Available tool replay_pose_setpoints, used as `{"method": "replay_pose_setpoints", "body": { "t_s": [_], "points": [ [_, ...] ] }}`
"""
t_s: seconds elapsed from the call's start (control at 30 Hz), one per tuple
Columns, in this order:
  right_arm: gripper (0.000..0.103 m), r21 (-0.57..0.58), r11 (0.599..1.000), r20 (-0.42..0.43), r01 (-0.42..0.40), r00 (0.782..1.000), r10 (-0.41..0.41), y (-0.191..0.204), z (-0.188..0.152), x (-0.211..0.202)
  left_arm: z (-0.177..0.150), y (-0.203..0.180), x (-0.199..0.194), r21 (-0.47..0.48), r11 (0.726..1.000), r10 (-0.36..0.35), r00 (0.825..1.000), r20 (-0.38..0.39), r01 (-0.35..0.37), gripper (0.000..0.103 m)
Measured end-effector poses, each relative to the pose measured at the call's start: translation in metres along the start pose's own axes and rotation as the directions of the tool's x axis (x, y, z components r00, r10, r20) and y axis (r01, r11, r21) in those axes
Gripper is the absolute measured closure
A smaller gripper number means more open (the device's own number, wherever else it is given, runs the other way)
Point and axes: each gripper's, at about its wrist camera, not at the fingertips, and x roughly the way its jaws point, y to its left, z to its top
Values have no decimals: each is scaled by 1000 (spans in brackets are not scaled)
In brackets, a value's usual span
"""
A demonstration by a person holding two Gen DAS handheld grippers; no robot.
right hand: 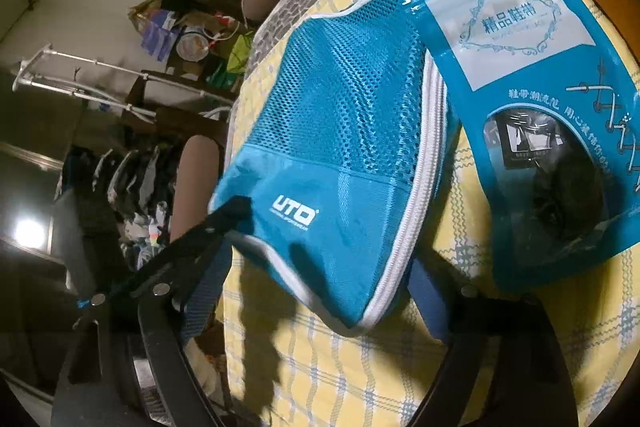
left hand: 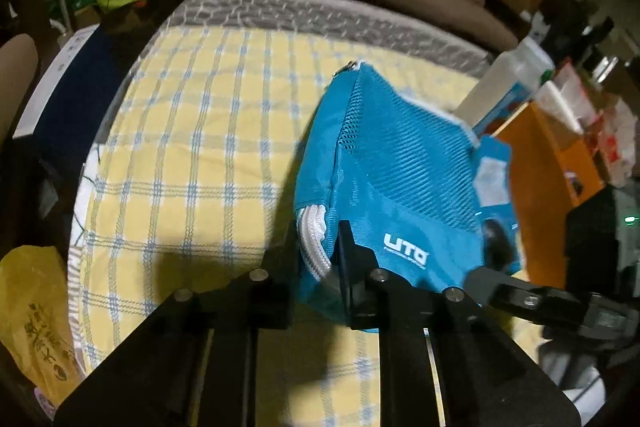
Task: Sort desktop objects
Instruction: 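Lift the UTO pouch with the left gripper and carry it toward the box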
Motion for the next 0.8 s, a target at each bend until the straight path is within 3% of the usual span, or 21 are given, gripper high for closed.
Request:
{"method": "replay_pose_setpoints", "body": {
  "t_s": [0.13, 0.27, 0.63, 0.8],
  "points": [
    [15, -9, 1000, 7, -19, 1000, 19, 5, 1, -4, 4, -5, -25, 5, 999, -47, 998, 31, 47, 88],
    [24, -20, 998, 17, -54, 998, 55, 9, 2, -11, 4, -10, -44, 23, 998, -51, 997, 58, 50, 88],
    [22, -115, 983, 30, -141, 989, 145, 42, 1, -32, -7, -34, -97, 117, 993, -45, 991, 125, 31, 88],
    [21, -149, 972, 47, -183, 980, 191, 59, -2, -54, -5, -66, -131, 178, 984, -43, 985, 167, 13, 88]
  ]
}}
